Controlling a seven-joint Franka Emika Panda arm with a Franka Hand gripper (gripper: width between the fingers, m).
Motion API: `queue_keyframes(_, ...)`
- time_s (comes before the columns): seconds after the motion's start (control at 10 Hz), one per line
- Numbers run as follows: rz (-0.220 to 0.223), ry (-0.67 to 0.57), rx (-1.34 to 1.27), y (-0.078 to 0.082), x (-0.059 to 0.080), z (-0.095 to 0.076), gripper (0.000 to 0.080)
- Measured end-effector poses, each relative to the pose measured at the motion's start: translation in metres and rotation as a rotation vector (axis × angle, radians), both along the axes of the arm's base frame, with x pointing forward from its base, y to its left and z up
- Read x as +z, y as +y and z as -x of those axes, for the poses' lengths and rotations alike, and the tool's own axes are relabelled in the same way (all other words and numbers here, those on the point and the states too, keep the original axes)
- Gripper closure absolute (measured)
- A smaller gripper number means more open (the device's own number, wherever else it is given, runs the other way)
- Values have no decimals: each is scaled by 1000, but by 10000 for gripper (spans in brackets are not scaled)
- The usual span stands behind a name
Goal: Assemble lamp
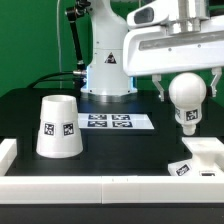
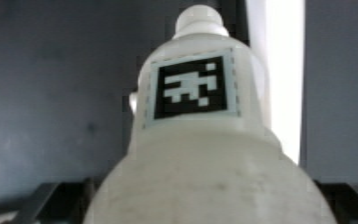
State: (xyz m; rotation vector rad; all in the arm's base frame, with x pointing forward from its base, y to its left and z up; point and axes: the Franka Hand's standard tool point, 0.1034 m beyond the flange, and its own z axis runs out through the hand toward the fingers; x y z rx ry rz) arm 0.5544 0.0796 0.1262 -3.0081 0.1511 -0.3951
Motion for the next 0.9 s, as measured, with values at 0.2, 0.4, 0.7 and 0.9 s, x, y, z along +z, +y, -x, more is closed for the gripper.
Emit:
queue_keyframes(0.2, 34, -33, 81, -12, 10, -11, 220)
queue_keyframes(0.4, 33, -32, 77, -10, 7, -9, 220)
queue_keyframes(0.7, 55, -101, 107, -9, 15, -19, 220)
queue_keyframes(0.9, 73, -191, 126, -4, 24, -29, 220)
